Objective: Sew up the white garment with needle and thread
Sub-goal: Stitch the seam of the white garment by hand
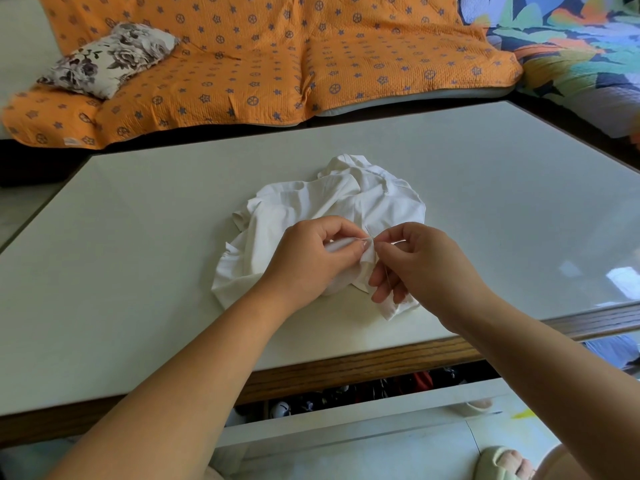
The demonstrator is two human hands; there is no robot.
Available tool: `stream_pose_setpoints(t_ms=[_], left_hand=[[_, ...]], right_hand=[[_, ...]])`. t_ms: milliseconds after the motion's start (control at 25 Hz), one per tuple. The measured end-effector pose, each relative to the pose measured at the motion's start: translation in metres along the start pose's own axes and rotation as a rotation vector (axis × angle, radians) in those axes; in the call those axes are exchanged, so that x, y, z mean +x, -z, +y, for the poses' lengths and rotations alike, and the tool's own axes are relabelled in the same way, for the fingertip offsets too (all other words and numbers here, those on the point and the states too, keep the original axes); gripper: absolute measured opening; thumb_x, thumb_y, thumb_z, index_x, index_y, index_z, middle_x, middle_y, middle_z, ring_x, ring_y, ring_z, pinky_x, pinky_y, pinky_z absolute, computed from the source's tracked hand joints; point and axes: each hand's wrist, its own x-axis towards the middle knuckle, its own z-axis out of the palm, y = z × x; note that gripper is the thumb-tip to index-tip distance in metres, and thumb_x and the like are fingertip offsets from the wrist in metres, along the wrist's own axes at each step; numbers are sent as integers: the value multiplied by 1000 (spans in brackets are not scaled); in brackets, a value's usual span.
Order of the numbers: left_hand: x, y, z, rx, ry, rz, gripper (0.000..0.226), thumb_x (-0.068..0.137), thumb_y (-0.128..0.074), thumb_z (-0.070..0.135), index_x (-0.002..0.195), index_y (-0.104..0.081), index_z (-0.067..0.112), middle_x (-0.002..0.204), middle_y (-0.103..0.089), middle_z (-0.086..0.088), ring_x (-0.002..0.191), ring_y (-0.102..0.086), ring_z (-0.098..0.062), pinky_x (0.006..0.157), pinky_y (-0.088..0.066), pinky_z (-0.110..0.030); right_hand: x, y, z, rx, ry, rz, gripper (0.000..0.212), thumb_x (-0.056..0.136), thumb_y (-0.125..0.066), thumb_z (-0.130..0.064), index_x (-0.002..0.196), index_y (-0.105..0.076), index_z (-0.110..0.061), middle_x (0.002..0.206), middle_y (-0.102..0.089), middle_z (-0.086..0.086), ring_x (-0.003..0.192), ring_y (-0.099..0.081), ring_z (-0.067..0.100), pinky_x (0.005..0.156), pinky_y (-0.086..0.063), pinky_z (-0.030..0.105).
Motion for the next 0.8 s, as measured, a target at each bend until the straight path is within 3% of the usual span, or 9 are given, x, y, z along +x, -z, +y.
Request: stream_pose_setpoints(t_ms=[160, 440, 600, 800], left_hand=[[2, 1, -2, -148, 75, -18, 11, 86, -74, 26, 91, -75, 35, 98, -75, 10, 100, -67, -3, 94, -50, -23], [0, 0, 0, -83, 62, -61, 10, 88, -71, 24, 94, -77, 30, 94, -76, 13, 95, -67, 3, 91, -50, -19], [0, 1, 1, 11, 56, -79, 12, 88, -71, 24, 92, -77, 33, 90, -73, 19, 91, -65, 6, 89, -49, -17], [0, 3, 2, -74, 119, -108, 9, 89, -70, 27, 92, -78, 31, 92, -75, 15, 94, -68, 0, 90, -51, -22]], right_hand=[[1, -2, 2, 37, 10, -12, 10, 99, -49, -15, 99, -58, -10, 64, -72, 5, 55, -69, 21, 48, -48, 22], [2, 0, 0, 132, 52, -42, 12, 102, -50, -15, 111, -56, -12, 72, -73, 12, 61, -73, 24, 55, -57, 25], [3, -3, 1, -29, 134, -50, 7, 100, -55, -19, 103, -59, -14, 65, -72, 6, 58, -71, 21, 60, -61, 34], [15, 4, -2, -322, 264, 127, 11, 94, -62, -30, 83, -65, -31, 67, -69, -7, 58, -65, 6, 62, -54, 28]])
